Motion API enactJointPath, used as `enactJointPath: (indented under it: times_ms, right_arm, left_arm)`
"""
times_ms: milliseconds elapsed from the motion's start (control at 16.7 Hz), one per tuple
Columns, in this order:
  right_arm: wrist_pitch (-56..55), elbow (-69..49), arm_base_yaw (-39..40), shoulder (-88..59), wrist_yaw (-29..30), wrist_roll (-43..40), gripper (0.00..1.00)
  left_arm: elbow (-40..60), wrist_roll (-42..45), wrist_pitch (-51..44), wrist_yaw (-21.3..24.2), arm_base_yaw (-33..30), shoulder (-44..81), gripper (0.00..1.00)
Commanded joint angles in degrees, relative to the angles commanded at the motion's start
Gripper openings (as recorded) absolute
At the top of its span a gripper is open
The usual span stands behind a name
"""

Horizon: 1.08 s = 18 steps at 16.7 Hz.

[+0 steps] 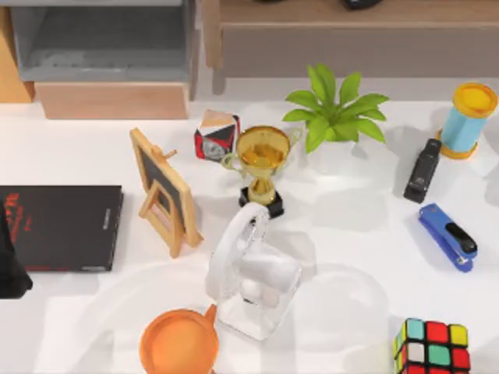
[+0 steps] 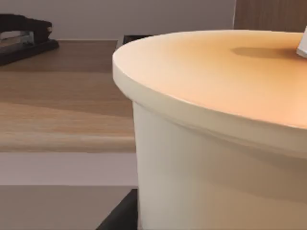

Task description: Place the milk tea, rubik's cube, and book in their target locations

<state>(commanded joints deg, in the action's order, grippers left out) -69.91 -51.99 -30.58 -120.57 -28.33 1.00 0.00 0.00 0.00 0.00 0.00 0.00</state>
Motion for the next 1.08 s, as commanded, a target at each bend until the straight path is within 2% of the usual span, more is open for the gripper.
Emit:
enactJointPath:
  times_ms: [720, 1080]
  right_arm:
    - [-5.9, 0.2, -0.3, -5.8, 0.0, -0.1, 0.00]
    - [-5.9, 0.2, -0.3, -5.8, 0.0, -0.1, 0.45]
  left_arm:
    - [0.0, 0.0, 0.0, 0.0, 0.0, 0.0, 1.00]
    - [0.0, 0.0, 0.0, 0.0, 0.0, 0.0, 1.00]
